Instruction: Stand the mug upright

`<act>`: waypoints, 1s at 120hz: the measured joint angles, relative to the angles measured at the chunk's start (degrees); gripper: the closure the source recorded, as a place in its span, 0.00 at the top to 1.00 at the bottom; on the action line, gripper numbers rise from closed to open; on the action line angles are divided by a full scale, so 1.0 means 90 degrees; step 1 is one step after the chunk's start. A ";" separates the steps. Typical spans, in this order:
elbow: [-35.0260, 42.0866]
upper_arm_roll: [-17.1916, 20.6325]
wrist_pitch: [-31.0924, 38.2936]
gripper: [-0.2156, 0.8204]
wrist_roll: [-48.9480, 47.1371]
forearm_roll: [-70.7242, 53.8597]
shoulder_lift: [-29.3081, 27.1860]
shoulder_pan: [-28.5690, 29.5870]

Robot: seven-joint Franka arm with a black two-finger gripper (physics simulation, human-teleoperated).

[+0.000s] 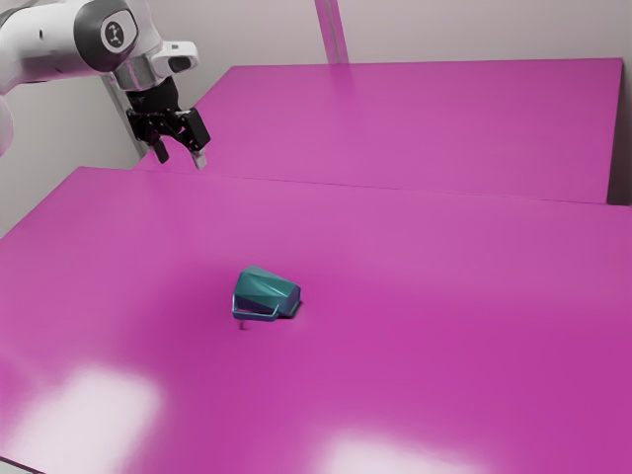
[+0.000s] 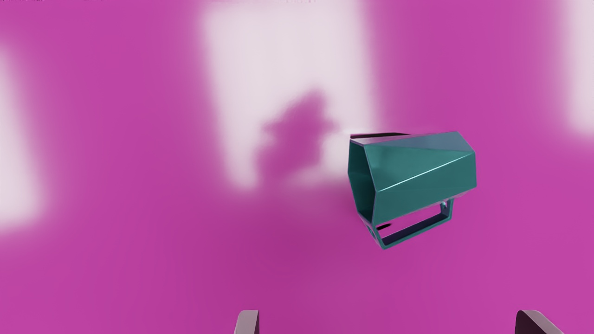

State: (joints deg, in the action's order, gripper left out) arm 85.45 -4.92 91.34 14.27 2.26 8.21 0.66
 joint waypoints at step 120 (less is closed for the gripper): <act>0.2161 -0.0918 0.0874 0.79 0.1436 0.3312 0.0365 0.0401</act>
State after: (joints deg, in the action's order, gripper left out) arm 104.90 -13.18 99.21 27.19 32.07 11.50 4.27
